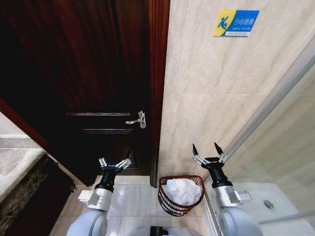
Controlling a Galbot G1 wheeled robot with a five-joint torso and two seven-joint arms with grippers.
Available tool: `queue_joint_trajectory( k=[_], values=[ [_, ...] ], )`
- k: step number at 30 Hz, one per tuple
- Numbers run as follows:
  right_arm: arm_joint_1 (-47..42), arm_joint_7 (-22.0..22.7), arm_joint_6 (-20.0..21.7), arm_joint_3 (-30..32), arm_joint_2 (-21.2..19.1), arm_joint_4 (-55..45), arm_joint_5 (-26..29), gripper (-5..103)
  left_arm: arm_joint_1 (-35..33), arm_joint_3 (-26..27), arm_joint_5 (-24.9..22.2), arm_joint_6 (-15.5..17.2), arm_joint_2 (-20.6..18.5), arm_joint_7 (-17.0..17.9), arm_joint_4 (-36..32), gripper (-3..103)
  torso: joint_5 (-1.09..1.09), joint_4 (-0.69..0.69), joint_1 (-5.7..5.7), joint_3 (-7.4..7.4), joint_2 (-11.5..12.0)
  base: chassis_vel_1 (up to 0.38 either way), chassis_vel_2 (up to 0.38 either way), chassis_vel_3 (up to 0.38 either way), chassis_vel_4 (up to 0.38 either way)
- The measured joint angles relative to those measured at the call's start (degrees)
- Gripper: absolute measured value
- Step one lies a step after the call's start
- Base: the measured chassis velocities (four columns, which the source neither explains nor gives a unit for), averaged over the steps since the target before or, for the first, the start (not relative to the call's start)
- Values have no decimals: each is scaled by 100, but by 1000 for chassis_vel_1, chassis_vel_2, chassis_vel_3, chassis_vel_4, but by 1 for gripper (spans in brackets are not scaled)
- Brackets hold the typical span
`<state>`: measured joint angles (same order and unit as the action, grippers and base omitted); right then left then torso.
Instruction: Discard the used towel into the hamper.
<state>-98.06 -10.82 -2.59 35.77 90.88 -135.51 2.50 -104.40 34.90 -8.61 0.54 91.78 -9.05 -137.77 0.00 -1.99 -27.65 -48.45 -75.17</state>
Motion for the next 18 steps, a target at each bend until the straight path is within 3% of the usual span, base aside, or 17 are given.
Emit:
queue_joint_trajectory(
  k=[18],
  values=[
    [0,0,0,1,0,0,0,100,0,0,0,0,0,0,0,100,0,-1,17,23,39,12,13,16,16]
  ],
)
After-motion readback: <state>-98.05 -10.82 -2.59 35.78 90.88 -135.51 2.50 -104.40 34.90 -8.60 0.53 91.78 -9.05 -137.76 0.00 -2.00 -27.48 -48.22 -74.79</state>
